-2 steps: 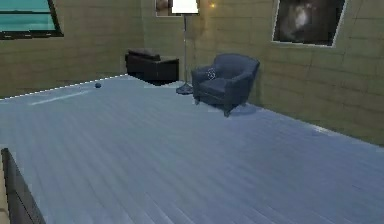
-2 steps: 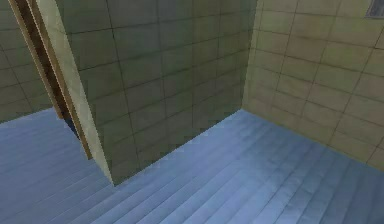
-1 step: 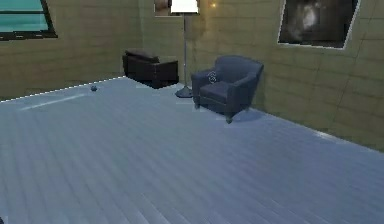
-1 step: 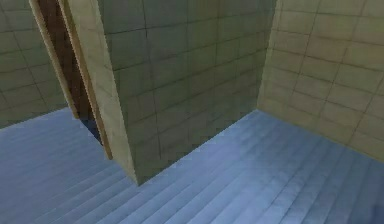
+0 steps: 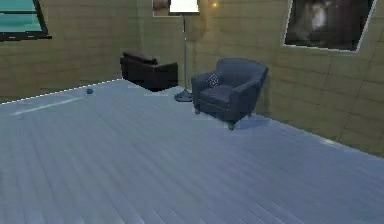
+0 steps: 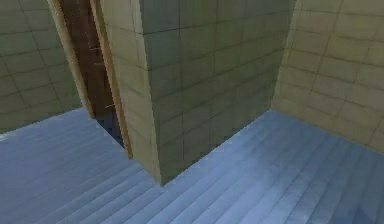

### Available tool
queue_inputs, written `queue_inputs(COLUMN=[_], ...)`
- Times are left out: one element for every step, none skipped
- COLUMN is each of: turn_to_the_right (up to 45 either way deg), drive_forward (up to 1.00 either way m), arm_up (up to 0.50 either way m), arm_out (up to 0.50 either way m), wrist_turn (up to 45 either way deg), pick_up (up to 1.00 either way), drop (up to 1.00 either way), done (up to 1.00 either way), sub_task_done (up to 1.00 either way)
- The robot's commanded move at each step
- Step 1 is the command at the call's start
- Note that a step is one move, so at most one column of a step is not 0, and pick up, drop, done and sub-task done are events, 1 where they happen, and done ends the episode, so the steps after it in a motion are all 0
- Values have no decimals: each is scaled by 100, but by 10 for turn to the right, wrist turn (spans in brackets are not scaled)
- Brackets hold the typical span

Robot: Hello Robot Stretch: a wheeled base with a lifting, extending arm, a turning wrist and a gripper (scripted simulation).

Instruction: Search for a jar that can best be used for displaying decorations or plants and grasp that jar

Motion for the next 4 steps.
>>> queue_inputs(turn_to_the_right=[450,450,450,330], drive_forward=[0,0,0,0], arm_up=[0,0,0,0], arm_out=[0,0,0,0], wrist_turn=[0,0,0,0], pick_up=[0,0,0,0], drop=[0,0,0,0], done=[0,0,0,0], sub_task_done=[0,0,0,0])
